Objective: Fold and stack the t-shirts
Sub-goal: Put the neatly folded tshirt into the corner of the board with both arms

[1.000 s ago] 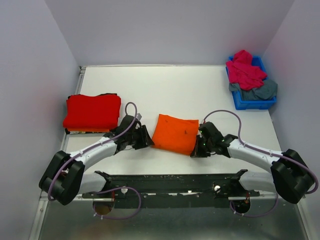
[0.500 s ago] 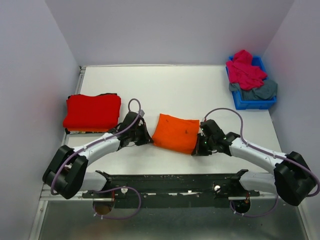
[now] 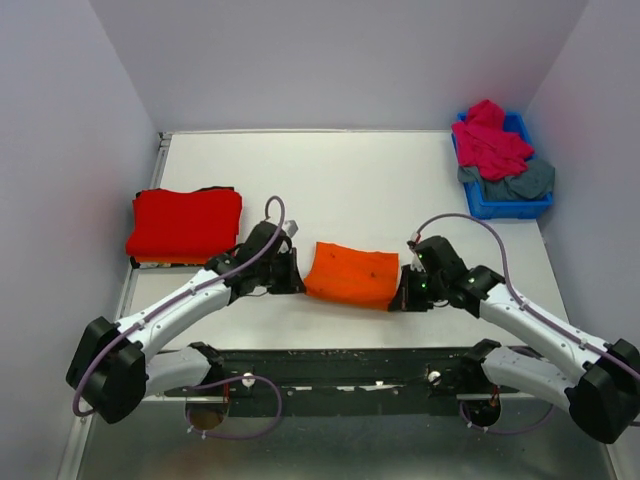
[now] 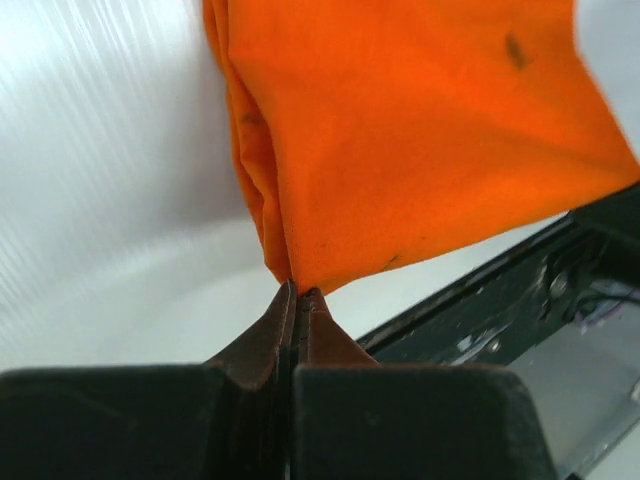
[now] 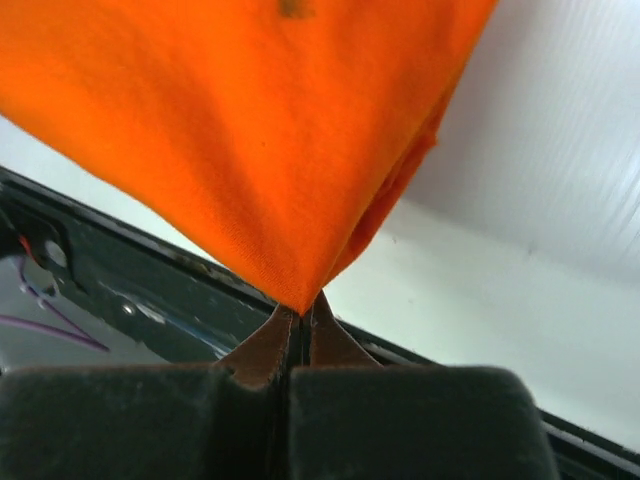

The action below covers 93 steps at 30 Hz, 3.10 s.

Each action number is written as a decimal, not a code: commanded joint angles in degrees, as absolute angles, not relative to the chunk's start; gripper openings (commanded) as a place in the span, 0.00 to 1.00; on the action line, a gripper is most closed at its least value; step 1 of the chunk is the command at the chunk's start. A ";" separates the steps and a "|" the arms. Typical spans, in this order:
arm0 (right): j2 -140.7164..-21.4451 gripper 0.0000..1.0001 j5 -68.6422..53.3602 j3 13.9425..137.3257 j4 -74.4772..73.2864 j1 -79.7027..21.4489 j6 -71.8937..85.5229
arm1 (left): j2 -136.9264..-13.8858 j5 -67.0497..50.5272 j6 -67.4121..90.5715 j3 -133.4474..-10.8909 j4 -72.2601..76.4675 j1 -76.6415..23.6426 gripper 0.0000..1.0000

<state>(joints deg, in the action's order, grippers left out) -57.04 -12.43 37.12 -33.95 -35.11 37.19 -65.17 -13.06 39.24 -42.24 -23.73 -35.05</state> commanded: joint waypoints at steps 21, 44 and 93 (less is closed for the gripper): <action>-62.92 0.61 -10.20 38.77 -28.50 -24.00 39.81 | -69.86 -5.81 43.15 -44.39 -19.80 -33.93 0.68; -87.89 0.52 -11.86 34.10 -3.96 -23.55 44.39 | -99.48 -12.04 46.49 -46.67 3.85 -32.78 0.53; -80.40 0.01 -17.67 71.69 1.32 -41.47 26.10 | -48.25 41.38 27.87 -60.45 -30.65 -22.07 0.00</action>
<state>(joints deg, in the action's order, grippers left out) -75.48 -18.72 64.66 1.89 -38.04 25.82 -50.30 22.74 33.19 -54.94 -14.63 -27.66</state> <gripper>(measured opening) 0.025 0.035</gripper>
